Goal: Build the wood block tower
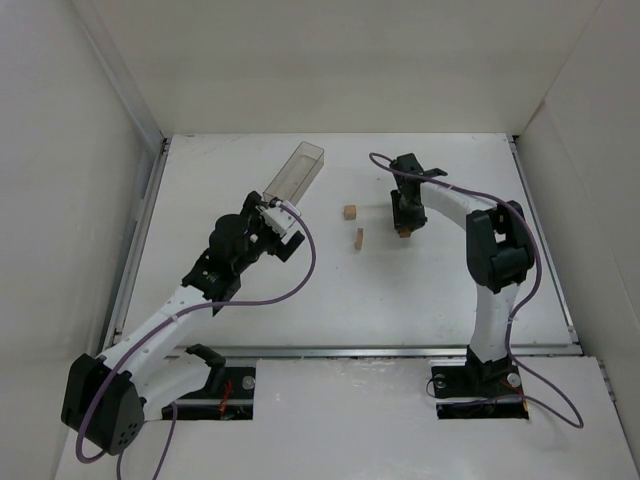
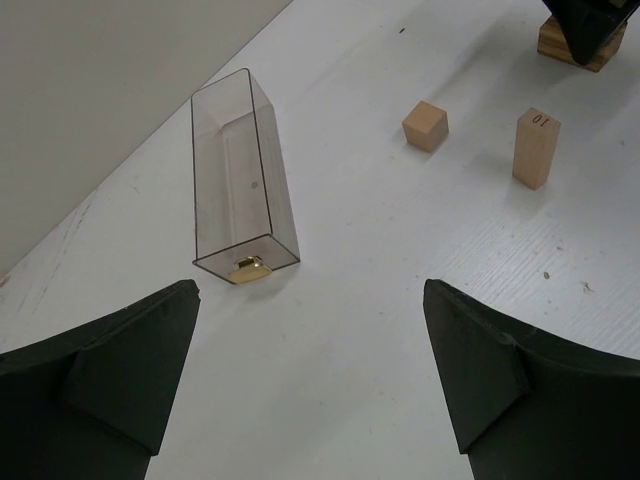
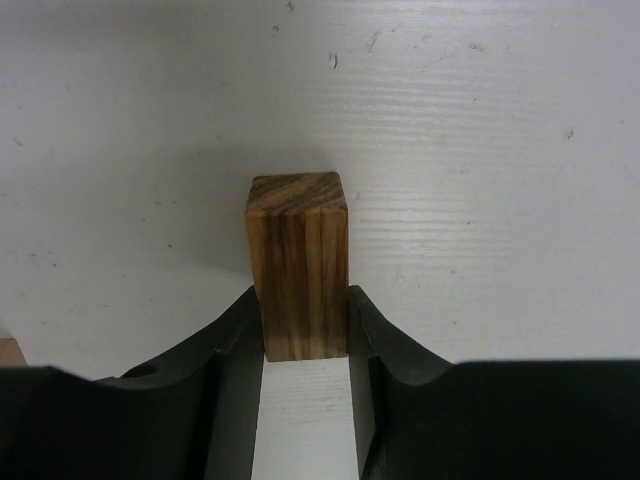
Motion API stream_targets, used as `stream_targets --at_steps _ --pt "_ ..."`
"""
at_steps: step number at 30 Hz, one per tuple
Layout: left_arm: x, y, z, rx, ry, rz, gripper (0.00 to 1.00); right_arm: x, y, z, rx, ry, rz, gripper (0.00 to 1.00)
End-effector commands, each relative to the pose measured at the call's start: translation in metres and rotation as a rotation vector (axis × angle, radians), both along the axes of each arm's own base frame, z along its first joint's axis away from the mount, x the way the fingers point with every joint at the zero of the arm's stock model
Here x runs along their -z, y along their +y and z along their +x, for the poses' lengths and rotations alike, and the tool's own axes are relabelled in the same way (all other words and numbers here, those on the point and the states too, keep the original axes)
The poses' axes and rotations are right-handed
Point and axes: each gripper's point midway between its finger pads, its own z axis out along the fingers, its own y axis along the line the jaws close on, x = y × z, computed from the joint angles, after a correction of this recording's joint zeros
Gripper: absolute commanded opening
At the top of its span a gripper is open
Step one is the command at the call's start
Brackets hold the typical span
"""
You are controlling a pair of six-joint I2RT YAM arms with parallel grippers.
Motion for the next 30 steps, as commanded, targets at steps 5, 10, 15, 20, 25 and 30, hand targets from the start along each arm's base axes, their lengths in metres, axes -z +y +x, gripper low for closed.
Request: stream_targets --at_steps 5,10,15,20,25,30 --pt "-0.017 0.002 0.007 -0.015 -0.063 -0.017 0.93 -0.021 0.001 0.028 -0.059 -0.104 -0.034 0.07" --pt "-0.011 0.008 0.009 -0.017 -0.065 0.011 0.91 -0.053 -0.014 0.031 -0.097 -0.173 -0.11 0.0" --pt "-0.002 0.021 0.013 -0.011 -0.031 0.021 0.86 -0.141 -0.005 0.045 -0.317 -0.394 -0.102 0.0" --pt "-0.002 0.026 0.016 -0.008 0.0 -0.019 0.86 -0.197 0.041 0.015 -0.786 -0.498 0.04 0.0" --pt "-0.002 0.037 0.016 -0.047 0.012 -0.045 0.86 -0.21 0.074 -0.022 -1.207 -0.479 0.069 0.0" --pt "0.0 0.044 0.011 -0.081 0.014 -0.062 0.86 -0.183 0.093 -0.03 -1.307 -0.333 -0.053 0.0"
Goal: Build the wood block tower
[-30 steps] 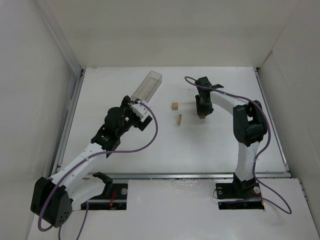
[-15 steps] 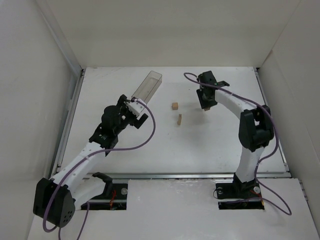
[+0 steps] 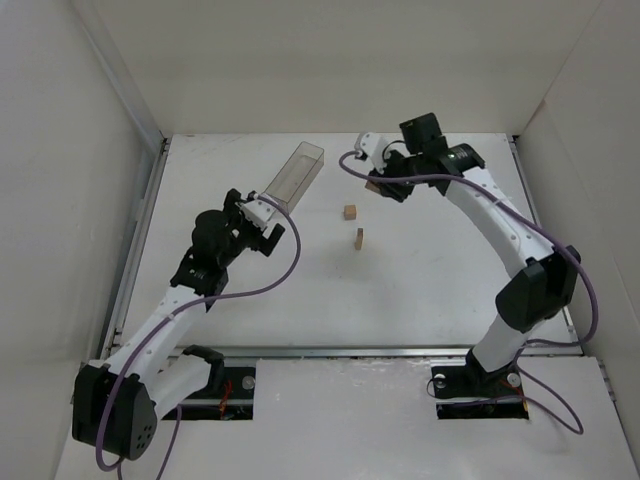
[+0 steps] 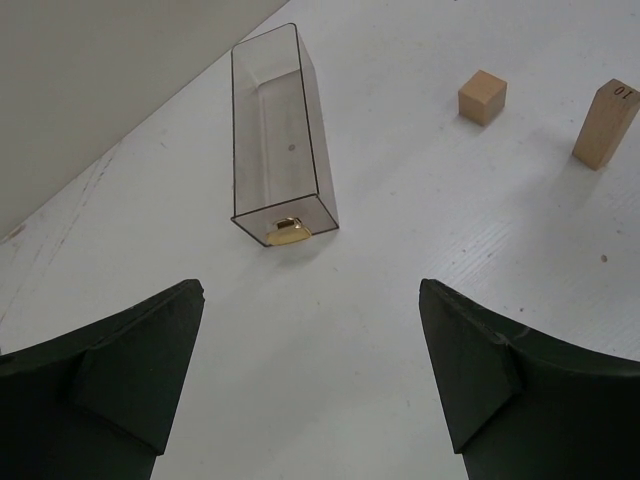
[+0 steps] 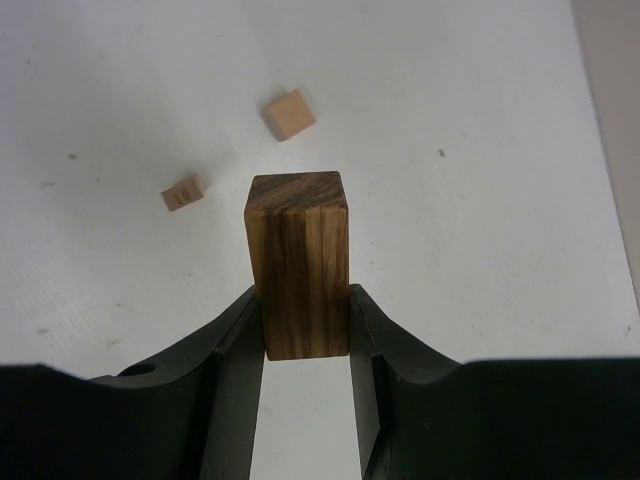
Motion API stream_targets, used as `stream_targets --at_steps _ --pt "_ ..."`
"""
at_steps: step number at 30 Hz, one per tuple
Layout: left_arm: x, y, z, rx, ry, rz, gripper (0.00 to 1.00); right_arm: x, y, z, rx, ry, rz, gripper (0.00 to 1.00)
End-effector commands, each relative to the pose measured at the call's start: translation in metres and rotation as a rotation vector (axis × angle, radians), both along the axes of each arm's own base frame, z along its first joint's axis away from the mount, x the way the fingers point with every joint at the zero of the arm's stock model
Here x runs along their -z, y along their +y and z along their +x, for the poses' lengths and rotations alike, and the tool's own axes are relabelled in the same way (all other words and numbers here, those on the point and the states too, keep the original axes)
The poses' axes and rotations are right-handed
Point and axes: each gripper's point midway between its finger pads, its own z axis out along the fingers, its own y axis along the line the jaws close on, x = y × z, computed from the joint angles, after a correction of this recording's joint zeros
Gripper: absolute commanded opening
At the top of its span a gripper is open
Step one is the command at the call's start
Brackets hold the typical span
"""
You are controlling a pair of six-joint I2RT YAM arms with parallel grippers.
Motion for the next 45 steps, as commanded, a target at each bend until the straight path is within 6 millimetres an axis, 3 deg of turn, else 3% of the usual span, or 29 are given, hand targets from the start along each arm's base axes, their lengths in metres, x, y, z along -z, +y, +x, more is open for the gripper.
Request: stream_targets --at_steps 1,4,11,17,27,45 --pt "-0.008 0.002 -0.004 -0.009 -0.024 -0.042 0.86 0.029 0.022 -0.025 -0.182 0.075 -0.142 0.0" --pt "-0.01 0.004 -0.007 -0.02 -0.03 -0.052 0.86 0.039 0.036 -0.035 -0.264 0.104 -0.178 0.0" --pt "-0.009 0.005 -0.008 -0.02 -0.031 -0.052 0.86 0.062 0.047 -0.048 -0.344 0.153 -0.231 0.0" --pt "-0.009 0.005 -0.008 -0.02 -0.031 -0.052 0.86 0.079 0.042 -0.04 -0.35 0.153 -0.296 0.0" --pt "-0.007 0.005 -0.009 -0.018 -0.026 -0.041 0.86 0.096 0.058 -0.032 -0.39 0.185 -0.265 0.0" --pt "-0.004 0.007 -0.009 -0.027 -0.027 -0.039 0.86 0.109 0.061 -0.03 -0.396 0.205 -0.265 0.0"
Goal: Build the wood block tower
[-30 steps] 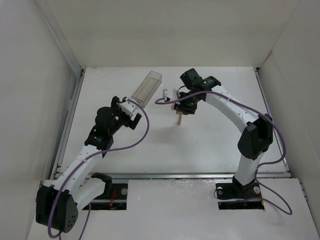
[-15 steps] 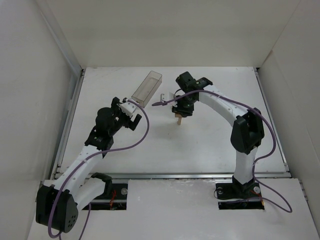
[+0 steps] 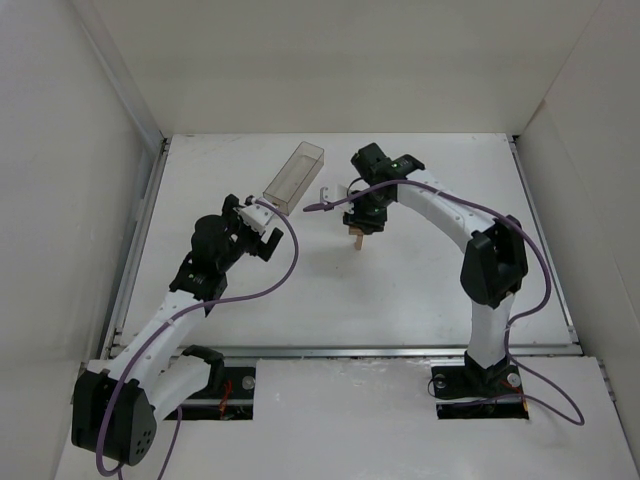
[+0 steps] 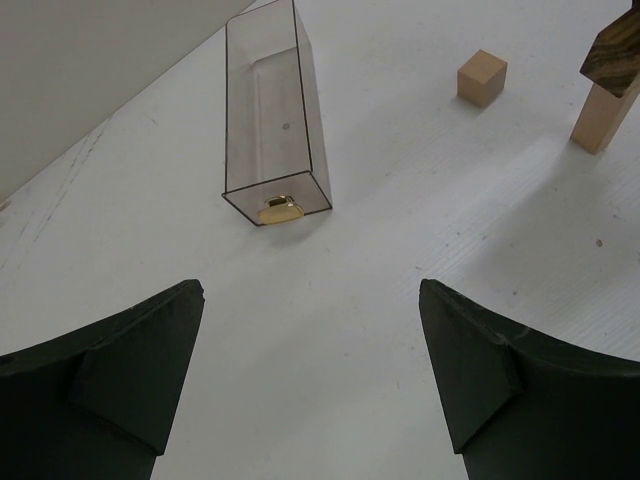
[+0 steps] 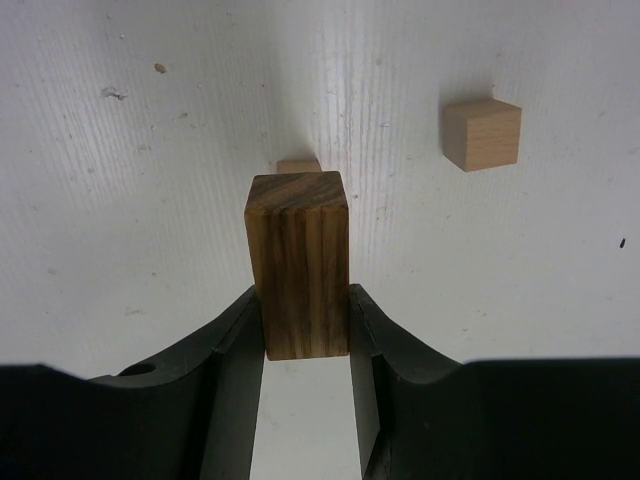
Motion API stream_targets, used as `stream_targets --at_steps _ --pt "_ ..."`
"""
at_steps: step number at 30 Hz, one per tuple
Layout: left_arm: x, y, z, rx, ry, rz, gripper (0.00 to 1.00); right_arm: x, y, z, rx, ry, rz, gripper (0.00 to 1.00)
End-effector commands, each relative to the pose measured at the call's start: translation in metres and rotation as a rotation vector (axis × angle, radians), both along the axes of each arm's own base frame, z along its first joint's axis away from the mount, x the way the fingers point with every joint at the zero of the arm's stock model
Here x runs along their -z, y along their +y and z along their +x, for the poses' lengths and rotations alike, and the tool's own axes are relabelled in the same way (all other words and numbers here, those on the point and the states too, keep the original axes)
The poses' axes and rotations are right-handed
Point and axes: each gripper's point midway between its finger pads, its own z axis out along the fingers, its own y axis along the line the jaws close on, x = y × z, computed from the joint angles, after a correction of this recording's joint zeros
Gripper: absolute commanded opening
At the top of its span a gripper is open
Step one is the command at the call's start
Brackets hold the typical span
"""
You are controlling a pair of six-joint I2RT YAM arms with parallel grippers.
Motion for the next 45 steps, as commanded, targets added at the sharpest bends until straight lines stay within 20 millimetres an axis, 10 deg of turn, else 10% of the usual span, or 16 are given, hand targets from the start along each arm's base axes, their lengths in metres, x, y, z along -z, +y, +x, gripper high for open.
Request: stream_targets --at_steps 1,45 --pt "-0.015 0.001 0.0 -0.004 -0.055 -0.026 0.86 -0.01 0.016 0.006 -0.036 -0.03 0.052 0.0" --pt "-0.014 0.004 0.005 -0.016 -0.061 0.005 0.86 0.005 0.008 0.001 -0.029 -0.021 0.026 0.0"
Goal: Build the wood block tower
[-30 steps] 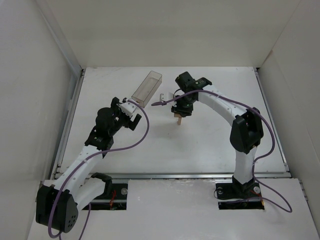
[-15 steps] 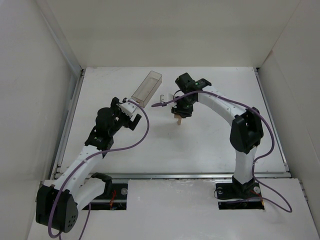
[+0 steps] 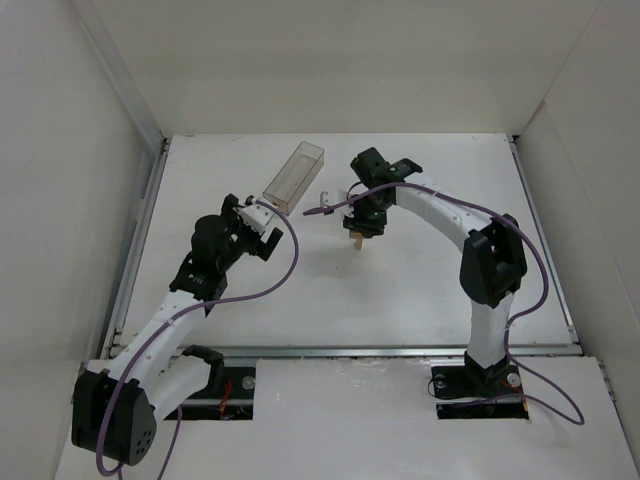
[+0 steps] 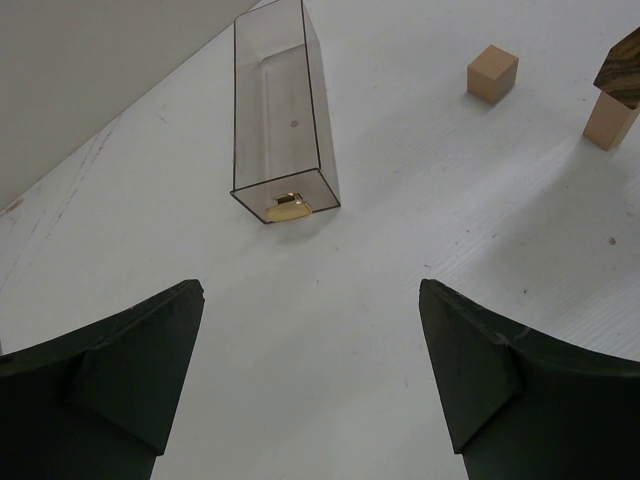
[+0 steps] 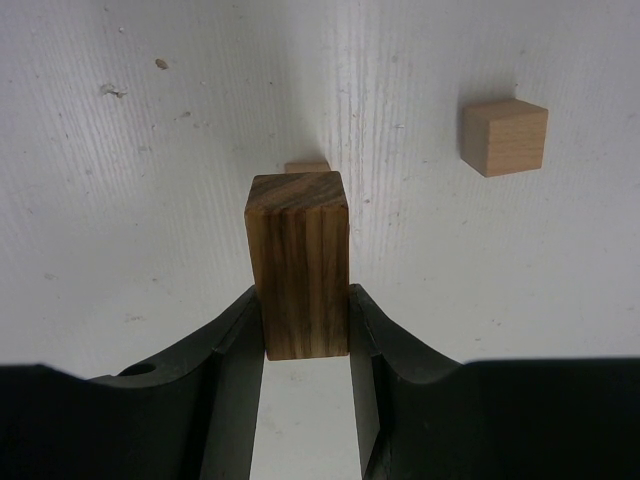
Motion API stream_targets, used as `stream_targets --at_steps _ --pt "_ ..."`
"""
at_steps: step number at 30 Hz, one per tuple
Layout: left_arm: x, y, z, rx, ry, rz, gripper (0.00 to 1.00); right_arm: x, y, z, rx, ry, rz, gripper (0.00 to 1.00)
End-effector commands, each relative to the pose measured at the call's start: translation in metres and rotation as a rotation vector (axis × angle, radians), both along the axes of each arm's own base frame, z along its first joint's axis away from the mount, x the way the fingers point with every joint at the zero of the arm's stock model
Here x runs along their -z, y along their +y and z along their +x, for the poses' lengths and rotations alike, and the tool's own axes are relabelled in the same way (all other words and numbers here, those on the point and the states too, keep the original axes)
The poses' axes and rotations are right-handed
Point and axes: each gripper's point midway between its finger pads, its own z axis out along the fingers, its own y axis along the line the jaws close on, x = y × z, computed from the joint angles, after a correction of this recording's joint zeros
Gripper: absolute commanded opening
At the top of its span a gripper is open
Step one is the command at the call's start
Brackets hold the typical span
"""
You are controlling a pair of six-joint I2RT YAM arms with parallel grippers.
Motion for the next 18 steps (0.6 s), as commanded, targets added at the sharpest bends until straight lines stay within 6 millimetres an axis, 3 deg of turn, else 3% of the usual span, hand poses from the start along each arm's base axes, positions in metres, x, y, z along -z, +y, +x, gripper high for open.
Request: stream_targets --at_steps 1,18 --pt "-0.0143 0.0008 0.0033 -0.004 -0.052 -0.012 0.86 -0.009 0.0093 0.0032 -0.026 -0.038 0.035 0.0" --pt "-0.0142 -0.0025 0.0018 0.012 -0.047 -0.024 0.86 -0.0126 0.0135 0.0056 -0.031 -0.059 0.037 0.0"
